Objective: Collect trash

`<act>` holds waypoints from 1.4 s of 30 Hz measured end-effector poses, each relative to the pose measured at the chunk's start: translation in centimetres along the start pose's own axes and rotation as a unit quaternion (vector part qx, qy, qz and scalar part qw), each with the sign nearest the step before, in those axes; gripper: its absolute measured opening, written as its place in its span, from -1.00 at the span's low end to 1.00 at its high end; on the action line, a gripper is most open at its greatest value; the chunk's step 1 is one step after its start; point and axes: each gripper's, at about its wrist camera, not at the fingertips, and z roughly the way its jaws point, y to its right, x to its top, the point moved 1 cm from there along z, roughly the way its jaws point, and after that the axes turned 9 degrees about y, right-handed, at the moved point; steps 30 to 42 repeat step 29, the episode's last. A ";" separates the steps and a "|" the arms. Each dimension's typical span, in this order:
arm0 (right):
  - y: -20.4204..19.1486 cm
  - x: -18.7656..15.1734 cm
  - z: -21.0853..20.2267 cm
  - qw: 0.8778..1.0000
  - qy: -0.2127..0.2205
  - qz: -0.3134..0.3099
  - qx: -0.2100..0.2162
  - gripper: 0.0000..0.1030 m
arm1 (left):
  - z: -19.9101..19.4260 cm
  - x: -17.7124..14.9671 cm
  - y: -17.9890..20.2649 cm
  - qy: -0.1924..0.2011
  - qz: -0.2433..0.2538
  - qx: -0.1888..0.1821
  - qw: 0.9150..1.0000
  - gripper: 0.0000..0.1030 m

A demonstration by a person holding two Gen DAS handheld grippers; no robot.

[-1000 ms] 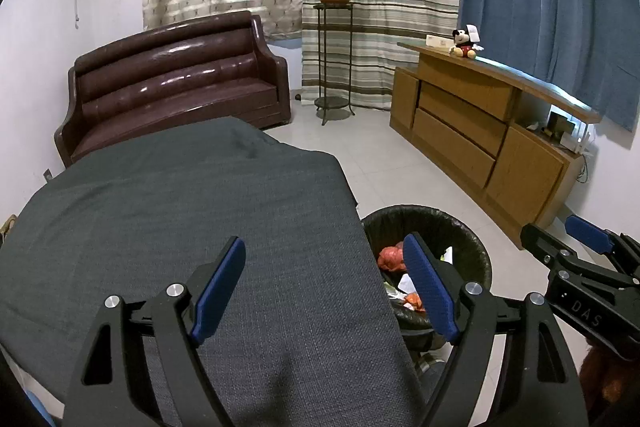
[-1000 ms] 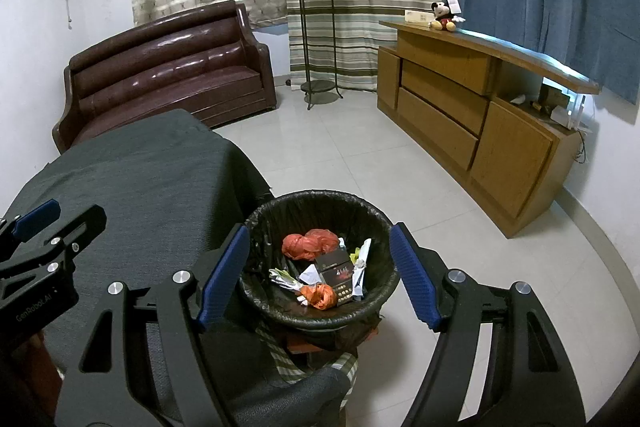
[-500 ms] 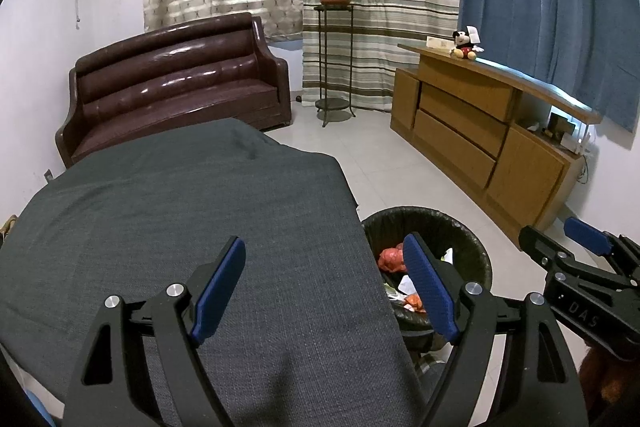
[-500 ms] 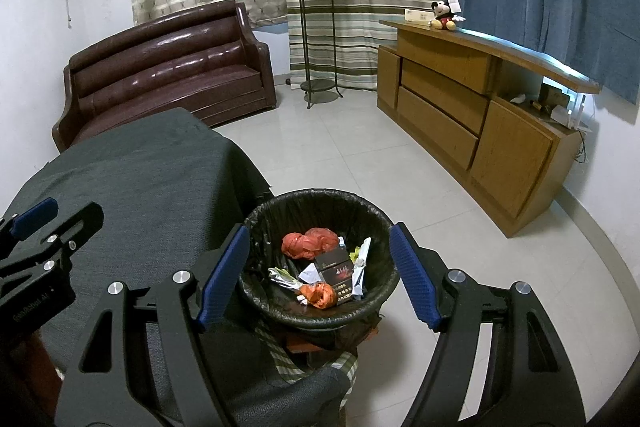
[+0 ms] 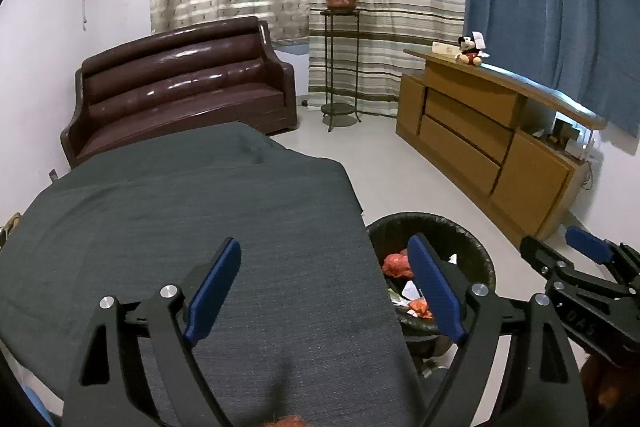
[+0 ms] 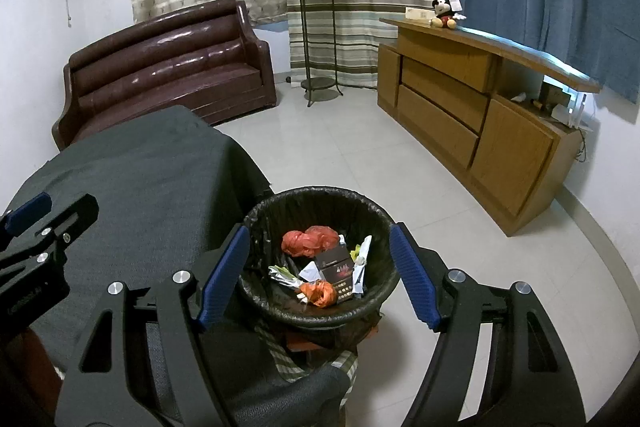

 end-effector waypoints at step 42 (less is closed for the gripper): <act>-1.9 -0.6 0.2 1.000 -0.013 -0.014 0.009 0.51 | 1.5 0.1 -2.6 -0.027 0.005 0.017 0.999 0.62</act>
